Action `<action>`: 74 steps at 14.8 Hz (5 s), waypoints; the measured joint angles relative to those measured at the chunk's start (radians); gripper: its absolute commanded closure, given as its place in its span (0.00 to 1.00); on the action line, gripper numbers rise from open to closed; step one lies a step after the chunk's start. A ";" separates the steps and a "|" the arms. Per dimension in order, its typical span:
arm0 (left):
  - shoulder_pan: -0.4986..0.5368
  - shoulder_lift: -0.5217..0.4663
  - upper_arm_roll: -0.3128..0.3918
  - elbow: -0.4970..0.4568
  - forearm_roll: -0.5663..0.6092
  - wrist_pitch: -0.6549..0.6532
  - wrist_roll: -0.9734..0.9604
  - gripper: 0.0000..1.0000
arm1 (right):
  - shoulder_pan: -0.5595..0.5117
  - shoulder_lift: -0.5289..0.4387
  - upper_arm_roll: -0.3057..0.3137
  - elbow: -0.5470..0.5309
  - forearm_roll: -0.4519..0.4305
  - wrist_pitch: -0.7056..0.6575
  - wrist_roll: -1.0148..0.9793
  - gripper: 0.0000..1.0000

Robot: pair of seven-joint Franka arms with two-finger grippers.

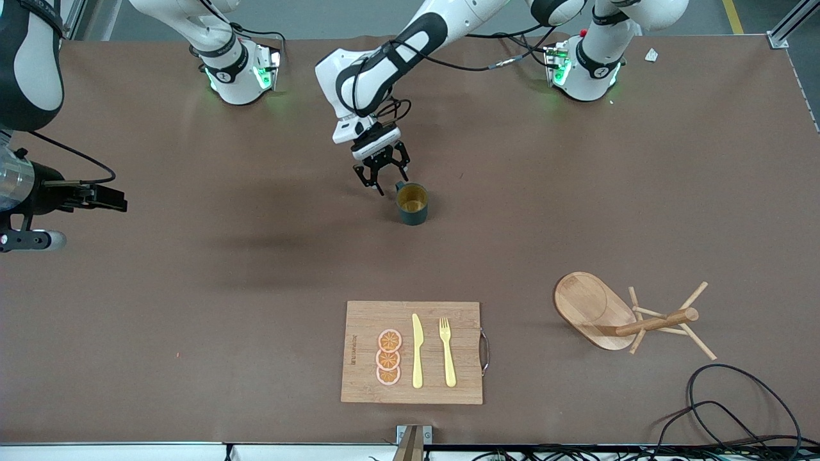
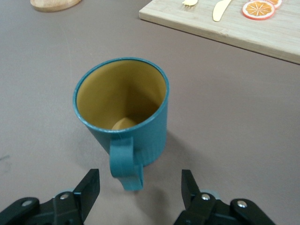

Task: Pass cup and hang on rack
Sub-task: 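Lower the left gripper and grasp the teal mug by its handle, then lift the mug with the left gripper and carry it to the rack, then hook the mug handle onto a rack peg with the left gripper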

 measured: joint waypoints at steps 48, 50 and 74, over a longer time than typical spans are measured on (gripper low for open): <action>1.028 -0.491 0.014 0.089 -1.360 -0.028 0.977 1.00 | -0.025 -0.302 0.013 -0.157 0.040 -0.015 -0.004 0.00; 1.090 -0.463 0.014 0.088 -1.449 -0.028 1.023 1.00 | -0.025 -0.302 0.014 -0.157 0.040 -0.015 -0.005 0.00; 1.382 -0.245 0.008 0.087 -1.846 -0.111 1.175 0.99 | -0.025 -0.302 0.014 -0.157 0.028 -0.015 -0.053 0.00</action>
